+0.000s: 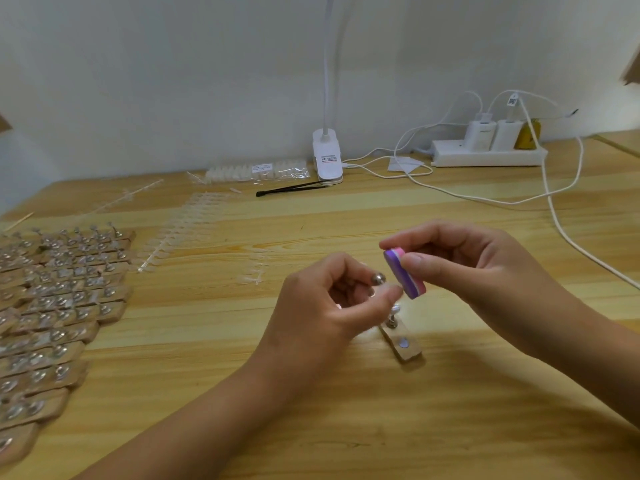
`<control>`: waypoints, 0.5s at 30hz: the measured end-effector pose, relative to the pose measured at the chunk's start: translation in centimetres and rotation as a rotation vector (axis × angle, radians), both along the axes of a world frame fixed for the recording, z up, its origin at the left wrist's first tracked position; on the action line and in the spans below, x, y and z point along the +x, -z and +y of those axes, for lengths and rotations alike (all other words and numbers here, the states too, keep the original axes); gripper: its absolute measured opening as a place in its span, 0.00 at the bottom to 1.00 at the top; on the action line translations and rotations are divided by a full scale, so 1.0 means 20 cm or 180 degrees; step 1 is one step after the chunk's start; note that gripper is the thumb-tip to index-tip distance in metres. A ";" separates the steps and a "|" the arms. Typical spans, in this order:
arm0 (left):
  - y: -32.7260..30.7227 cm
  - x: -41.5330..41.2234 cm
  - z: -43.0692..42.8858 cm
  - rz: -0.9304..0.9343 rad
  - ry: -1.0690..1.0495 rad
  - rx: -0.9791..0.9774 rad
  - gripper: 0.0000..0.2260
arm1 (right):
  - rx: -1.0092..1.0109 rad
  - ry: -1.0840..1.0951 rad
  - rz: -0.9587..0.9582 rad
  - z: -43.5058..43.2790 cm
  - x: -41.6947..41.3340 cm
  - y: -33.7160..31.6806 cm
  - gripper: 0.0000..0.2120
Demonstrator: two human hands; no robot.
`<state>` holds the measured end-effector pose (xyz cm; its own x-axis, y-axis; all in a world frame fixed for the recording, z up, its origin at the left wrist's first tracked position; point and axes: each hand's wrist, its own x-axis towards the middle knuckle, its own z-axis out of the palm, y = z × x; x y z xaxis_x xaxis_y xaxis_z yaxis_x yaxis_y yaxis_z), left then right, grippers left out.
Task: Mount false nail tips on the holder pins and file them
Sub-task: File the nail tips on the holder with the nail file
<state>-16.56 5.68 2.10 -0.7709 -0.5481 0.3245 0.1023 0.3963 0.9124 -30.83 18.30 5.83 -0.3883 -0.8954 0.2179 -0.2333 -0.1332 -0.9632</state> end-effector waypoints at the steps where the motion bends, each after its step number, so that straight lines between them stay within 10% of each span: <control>1: 0.00 0.00 0.01 -0.0022 0.0051 -0.0109 0.09 | 0.0004 0.0021 0.0007 0.00 0.00 0.00 0.12; 15: -0.03 0.01 -0.04 0.0014 0.0078 -0.0120 0.08 | 0.0129 -0.0441 0.0436 0.01 -0.06 -0.02 0.13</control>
